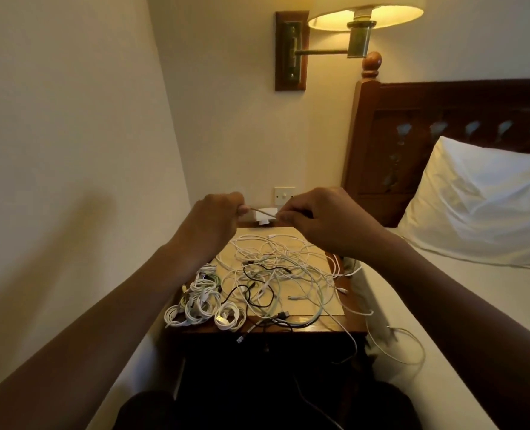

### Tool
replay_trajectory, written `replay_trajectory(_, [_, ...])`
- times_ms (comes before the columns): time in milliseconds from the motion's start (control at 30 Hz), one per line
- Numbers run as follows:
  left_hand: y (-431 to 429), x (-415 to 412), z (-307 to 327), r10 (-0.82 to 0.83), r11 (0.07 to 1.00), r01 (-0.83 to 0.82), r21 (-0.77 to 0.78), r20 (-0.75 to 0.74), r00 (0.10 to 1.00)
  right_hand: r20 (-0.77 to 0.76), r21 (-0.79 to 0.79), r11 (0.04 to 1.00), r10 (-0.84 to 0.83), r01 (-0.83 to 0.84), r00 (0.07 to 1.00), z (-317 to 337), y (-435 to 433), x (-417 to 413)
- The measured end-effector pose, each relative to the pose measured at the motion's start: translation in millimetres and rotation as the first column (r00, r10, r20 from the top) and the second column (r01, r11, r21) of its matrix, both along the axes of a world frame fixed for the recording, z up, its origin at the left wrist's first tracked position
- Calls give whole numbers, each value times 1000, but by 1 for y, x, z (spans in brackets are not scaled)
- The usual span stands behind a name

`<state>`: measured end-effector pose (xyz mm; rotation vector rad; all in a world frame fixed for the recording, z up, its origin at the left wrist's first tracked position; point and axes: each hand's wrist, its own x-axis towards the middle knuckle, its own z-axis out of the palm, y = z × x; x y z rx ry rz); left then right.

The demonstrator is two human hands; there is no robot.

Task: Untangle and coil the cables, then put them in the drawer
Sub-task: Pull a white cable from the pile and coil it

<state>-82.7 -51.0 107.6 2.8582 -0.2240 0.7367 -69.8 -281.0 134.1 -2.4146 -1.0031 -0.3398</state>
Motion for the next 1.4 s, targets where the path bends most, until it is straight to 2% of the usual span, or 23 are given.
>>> replay_trajectory(33, [-1, -5, 1, -15, 999, 13, -44, -52, 999, 19, 18, 1000, -18, 18, 1000, 0, -3, 4])
replay_trajectory(100, [0, -14, 5, -184, 953, 85, -291, -333, 925, 41, 46, 998, -41, 39, 998, 1, -10, 10])
replay_trajectory(133, [-1, -21, 7, -341, 871, 97, -481, -452, 824, 45, 59, 998, -39, 36, 998, 1, -13, 11])
replay_trajectory(167, [-2, -27, 8, -500, 745, 73, -663, -483, 719, 45, 77, 997, -31, 27, 999, 1, -16, 12])
replay_trajectory(233, [-3, -37, 11, -718, 399, -33, -917, -334, 611, 40, 113, 993, -17, 13, 999, 3, -19, 13])
replay_trajectory(267, [-3, -38, 13, -749, 266, -62, -962, -247, 615, 39, 125, 992, -21, 16, 999, 2, -22, 17])
replay_trajectory(300, [-3, -39, 14, -730, 222, -53, -974, -201, 653, 45, 129, 991, -30, 24, 999, 1, -26, 23])
replay_trajectory(333, [-4, -39, 16, -657, 305, 3, -952, -208, 724, 57, 121, 992, -47, 40, 997, -2, -31, 32])
replay_trajectory(367, [-3, -38, 16, -535, 498, 76, -864, -237, 811, 71, 105, 993, -68, 61, 995, -7, -37, 42])
replay_trajectory(400, [-1, -37, 14, -375, 717, 118, -687, -238, 896, 78, 85, 993, -94, 87, 993, -13, -44, 52])
replay_trajectory(433, [2, -35, 12, -232, 868, 110, -484, -198, 952, 76, 70, 992, -115, 109, 991, -21, -52, 62])
replay_trajectory(467, [6, -33, 7, -140, 934, 79, -349, -152, 978, 65, 58, 989, -137, 134, 988, -28, -61, 71])
replay_trajectory(600, [42, -22, -10, 55, 940, -69, -335, -51, 997, 17, 13, 958, -288, 288, 957, -56, -103, 96])
replay_trajectory(700, [73, -14, -18, 186, 905, -186, -382, -36, 982, -92, 71, 905, -412, 419, 906, -73, -135, 104])
replay_trajectory(767, [78, -12, -24, 235, 892, -213, -399, 6, 972, -112, 81, 867, -482, 491, 869, -84, -148, 104])
replay_trajectory(833, [70, -14, -22, 240, 866, -201, -457, 27, 970, -192, 1, 845, -524, 534, 830, -94, -155, 103])
replay_trajectory(933, [42, -21, -14, 118, 857, -103, -505, -3, 993, -383, -312, 856, -510, 412, 770, -93, -152, 97])
replay_trajectory(1000, [21, -26, -5, -8, 874, 10, -487, 6, 1000, -438, -356, 897, -408, 262, 801, -80, -135, 85])
replay_trajectory(1067, [2, -27, 2, -114, 866, 111, -488, 24, 993, -512, -169, 978, -191, 120, 838, -61, -104, 65])
replay_trajectory(1133, [-17, -26, 7, -162, 861, 167, -481, 50, 985, -594, 96, 994, 91, -42, 799, -44, -67, 40])
replay_trajectory(1233, [-29, -19, 6, -148, 887, 178, -427, 103, 984, -667, 368, 907, 411, -205, 622, -26, -29, 16])
replay_trajectory(1333, [-9, -9, -5, -60, 931, 85, -356, 80, 995, -640, 615, 762, 633, -203, 436, -11, -27, 11])
replay_trajectory(1400, [16, -5, -14, 22, 948, -10, -317, 35, 999, -591, 729, 669, 720, -140, 364, -9, -36, 16])
